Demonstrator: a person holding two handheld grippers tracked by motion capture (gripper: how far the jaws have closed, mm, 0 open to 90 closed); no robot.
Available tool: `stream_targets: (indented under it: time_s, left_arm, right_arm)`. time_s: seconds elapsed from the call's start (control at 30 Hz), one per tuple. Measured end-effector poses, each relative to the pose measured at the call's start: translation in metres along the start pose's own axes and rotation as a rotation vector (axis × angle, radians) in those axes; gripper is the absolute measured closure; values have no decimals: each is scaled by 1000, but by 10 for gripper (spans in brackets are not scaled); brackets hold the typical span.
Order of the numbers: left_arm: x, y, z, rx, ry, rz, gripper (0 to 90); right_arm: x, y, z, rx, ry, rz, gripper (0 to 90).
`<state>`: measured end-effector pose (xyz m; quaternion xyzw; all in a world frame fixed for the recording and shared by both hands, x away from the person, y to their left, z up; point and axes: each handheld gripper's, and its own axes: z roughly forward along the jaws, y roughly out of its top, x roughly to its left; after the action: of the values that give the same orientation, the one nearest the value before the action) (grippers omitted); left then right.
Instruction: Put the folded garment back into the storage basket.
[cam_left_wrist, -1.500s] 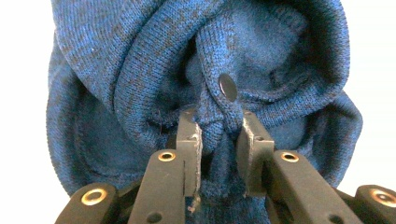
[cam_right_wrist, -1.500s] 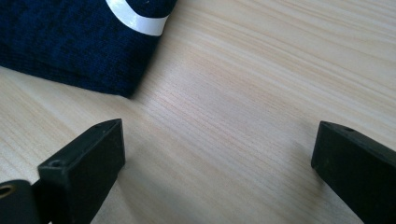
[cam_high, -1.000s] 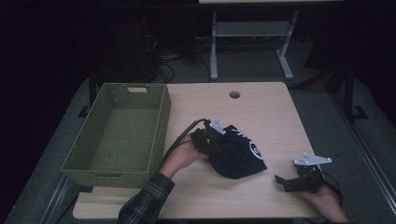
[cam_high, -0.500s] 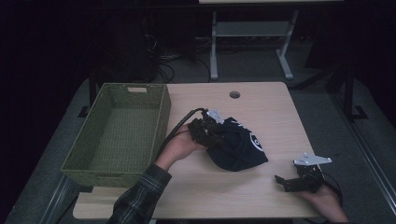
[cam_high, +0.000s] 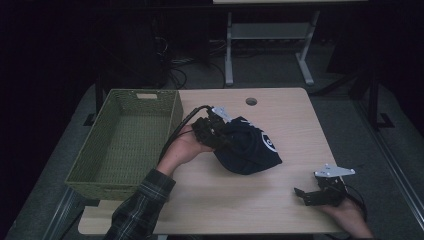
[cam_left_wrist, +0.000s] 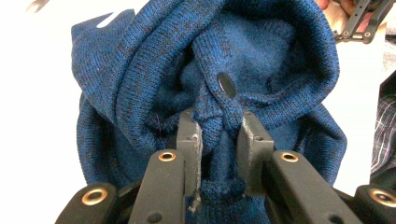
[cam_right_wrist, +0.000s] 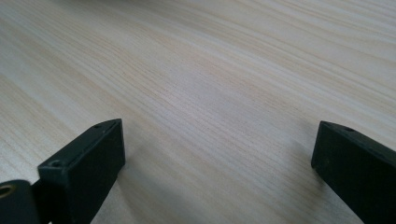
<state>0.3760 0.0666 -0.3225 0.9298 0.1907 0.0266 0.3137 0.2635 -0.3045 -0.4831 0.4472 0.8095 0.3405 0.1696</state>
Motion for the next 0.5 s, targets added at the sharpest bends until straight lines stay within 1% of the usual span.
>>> stream_targets:
  time_s: [0.1, 0.17, 0.33, 0.4, 0.5]
  left_arm:
    - [3, -1, -8, -11, 10, -12, 731]
    - [5, -2, -14, -4, 19, -9, 731]
    - [9, -6, -25, -3, 40, -23, 731]
    - [11, -8, -32, -11, 50, -34, 731]
    - [14, -12, -39, -20, 60, -41, 731]
  right_arm:
    - [0, 0, 0, -1, 0, -1, 24]
    - [0, 0, 0, 0, 0, -1, 24]
    - [0, 0, 0, -1, 0, -1, 24]
    - [0, 0, 0, -1, 0, -1, 24]
    - [0, 0, 0, 0, 0, 0, 24]
